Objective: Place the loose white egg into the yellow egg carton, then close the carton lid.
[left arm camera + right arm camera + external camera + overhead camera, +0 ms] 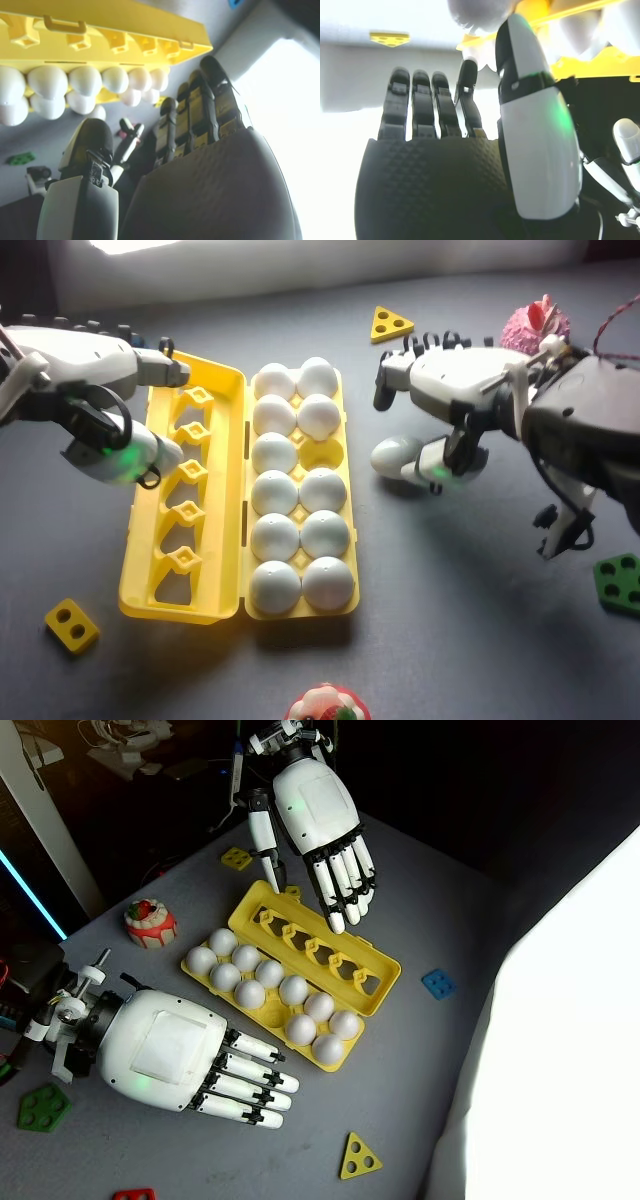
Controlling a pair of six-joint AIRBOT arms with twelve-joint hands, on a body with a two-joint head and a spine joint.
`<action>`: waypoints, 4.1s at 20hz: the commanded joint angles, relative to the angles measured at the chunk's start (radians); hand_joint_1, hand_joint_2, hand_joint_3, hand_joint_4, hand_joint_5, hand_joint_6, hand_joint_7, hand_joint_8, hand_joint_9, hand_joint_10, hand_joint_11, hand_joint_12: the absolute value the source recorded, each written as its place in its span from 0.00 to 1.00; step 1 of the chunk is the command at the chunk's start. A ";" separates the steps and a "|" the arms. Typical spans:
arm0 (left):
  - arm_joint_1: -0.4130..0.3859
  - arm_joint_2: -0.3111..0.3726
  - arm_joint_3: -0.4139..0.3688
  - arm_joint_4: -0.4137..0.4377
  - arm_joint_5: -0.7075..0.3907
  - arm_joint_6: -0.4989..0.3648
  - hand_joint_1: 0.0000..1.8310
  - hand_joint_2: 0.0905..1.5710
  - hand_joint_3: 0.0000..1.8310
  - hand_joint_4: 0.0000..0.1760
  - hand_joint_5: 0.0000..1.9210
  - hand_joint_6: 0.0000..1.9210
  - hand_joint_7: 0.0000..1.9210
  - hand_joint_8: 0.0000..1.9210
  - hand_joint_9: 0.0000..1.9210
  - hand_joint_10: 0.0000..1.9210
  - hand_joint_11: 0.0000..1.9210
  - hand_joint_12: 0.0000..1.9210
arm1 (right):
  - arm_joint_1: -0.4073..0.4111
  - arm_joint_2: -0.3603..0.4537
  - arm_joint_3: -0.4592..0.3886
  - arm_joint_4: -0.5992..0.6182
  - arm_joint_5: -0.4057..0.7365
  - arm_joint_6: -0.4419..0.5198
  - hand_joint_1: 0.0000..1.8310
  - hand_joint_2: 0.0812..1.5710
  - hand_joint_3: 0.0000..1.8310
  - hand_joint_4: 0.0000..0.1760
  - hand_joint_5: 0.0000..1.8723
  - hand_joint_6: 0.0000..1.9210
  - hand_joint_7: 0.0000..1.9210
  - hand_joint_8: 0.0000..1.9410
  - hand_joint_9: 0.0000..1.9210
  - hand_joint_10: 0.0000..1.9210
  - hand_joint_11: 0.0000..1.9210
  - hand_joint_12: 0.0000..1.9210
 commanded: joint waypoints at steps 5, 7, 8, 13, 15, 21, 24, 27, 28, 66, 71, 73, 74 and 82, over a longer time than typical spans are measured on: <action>-0.020 0.001 0.007 0.044 0.028 0.003 0.22 0.86 0.00 0.26 0.07 0.00 0.07 0.00 0.09 0.00 0.00 0.41 | -0.007 -0.005 0.004 -0.043 0.031 -0.007 0.64 0.64 0.09 0.00 0.05 0.48 0.00 0.00 0.00 0.00 0.00 0.00; -0.020 0.001 0.007 0.044 0.028 0.003 0.24 0.86 0.00 0.25 0.08 0.00 0.08 0.00 0.09 0.00 0.00 0.45 | -0.008 -0.006 0.007 -0.043 0.031 -0.007 0.62 0.57 0.22 0.00 0.03 0.49 0.00 0.00 0.00 0.00 0.00 0.00; -0.022 0.001 0.008 0.044 0.028 0.003 0.23 0.86 0.00 0.25 0.07 0.00 0.07 0.00 0.08 0.00 0.00 0.43 | -0.009 -0.009 0.011 -0.043 0.031 -0.007 0.65 0.53 0.27 0.00 0.05 0.46 0.00 0.00 0.00 0.00 0.00 0.00; -0.036 0.001 0.012 0.043 0.019 0.003 0.23 0.87 0.00 0.25 0.05 0.01 0.06 0.00 0.07 0.00 0.00 0.35 | -0.010 -0.031 0.043 -0.043 0.027 -0.007 0.64 0.50 0.33 0.00 0.04 0.47 0.00 0.00 0.00 0.00 0.00 0.00; -0.040 0.001 0.011 0.043 0.017 0.003 0.24 0.86 0.00 0.26 0.06 0.01 0.07 0.00 0.08 0.00 0.00 0.39 | -0.010 -0.035 0.049 -0.043 0.027 -0.006 0.63 0.49 0.34 0.00 0.04 0.47 0.00 0.00 0.00 0.00 0.00 0.00; -0.048 0.002 0.014 0.044 0.019 0.003 0.26 0.85 0.00 0.23 0.08 0.01 0.08 0.00 0.09 0.01 0.00 0.44 | -0.010 -0.042 0.061 -0.043 0.026 0.000 0.61 0.50 0.35 0.00 0.03 0.47 0.00 0.00 0.00 0.00 0.00 0.00; -0.050 0.003 0.010 0.046 0.020 0.003 0.25 0.86 0.00 0.24 0.07 0.00 0.07 0.00 0.07 0.00 0.00 0.39 | -0.011 -0.043 0.062 -0.043 0.025 0.001 0.62 0.49 0.34 0.00 0.03 0.47 0.00 0.00 0.00 0.00 0.00 0.00; -0.053 0.003 0.010 0.046 0.017 0.003 0.23 0.86 0.00 0.25 0.06 0.00 0.06 0.00 0.07 0.01 0.00 0.34 | -0.011 -0.044 0.063 -0.043 0.025 0.001 0.61 0.49 0.34 0.00 0.03 0.48 0.00 0.00 0.00 0.00 0.00 0.00; -0.053 0.003 0.011 0.048 0.017 0.003 0.23 0.86 0.00 0.26 0.05 0.00 0.06 0.00 0.07 0.00 0.00 0.34 | -0.011 -0.044 0.063 -0.043 0.024 0.001 0.61 0.49 0.35 0.00 0.03 0.49 0.00 0.00 0.00 0.00 0.00 0.00; -0.078 0.003 0.046 0.056 0.011 0.003 0.22 0.87 0.00 0.26 0.05 0.00 0.06 0.00 0.07 0.00 0.00 0.33 | 0.032 0.000 0.063 -0.643 0.064 0.742 0.59 0.77 0.00 0.00 0.41 0.69 0.20 0.00 0.05 0.08 0.00 0.00; -0.083 0.005 0.058 0.056 0.011 0.003 0.22 0.87 0.00 0.22 0.06 0.01 0.09 0.01 0.09 0.01 0.00 0.41 | -0.015 -0.002 0.057 -0.868 0.183 1.020 0.59 0.78 0.00 0.00 0.40 0.71 0.20 0.00 0.05 0.12 0.00 0.08; -0.084 0.005 0.058 0.056 0.011 0.003 0.18 0.88 0.00 0.24 0.07 0.01 0.08 0.00 0.07 0.00 0.00 0.35 | -0.030 -0.002 0.057 -0.938 0.224 1.093 0.58 0.78 0.00 0.00 0.40 0.70 0.20 0.00 0.04 0.14 0.00 0.18; -0.084 0.005 0.058 0.056 0.011 0.003 0.19 0.88 0.00 0.27 0.06 0.00 0.06 0.00 0.07 0.00 0.00 0.35 | -0.036 -0.003 0.057 -0.964 0.232 1.120 0.59 0.77 0.00 0.00 0.42 0.69 0.20 0.00 0.03 0.16 0.00 0.23; -0.082 0.005 0.061 0.056 0.011 0.003 0.22 0.87 0.00 0.26 0.06 0.00 0.05 0.00 0.07 0.00 0.00 0.40 | -0.092 -0.055 0.081 -0.973 0.293 1.161 0.59 0.77 0.00 0.00 0.41 0.70 0.20 0.00 0.01 0.21 0.00 0.13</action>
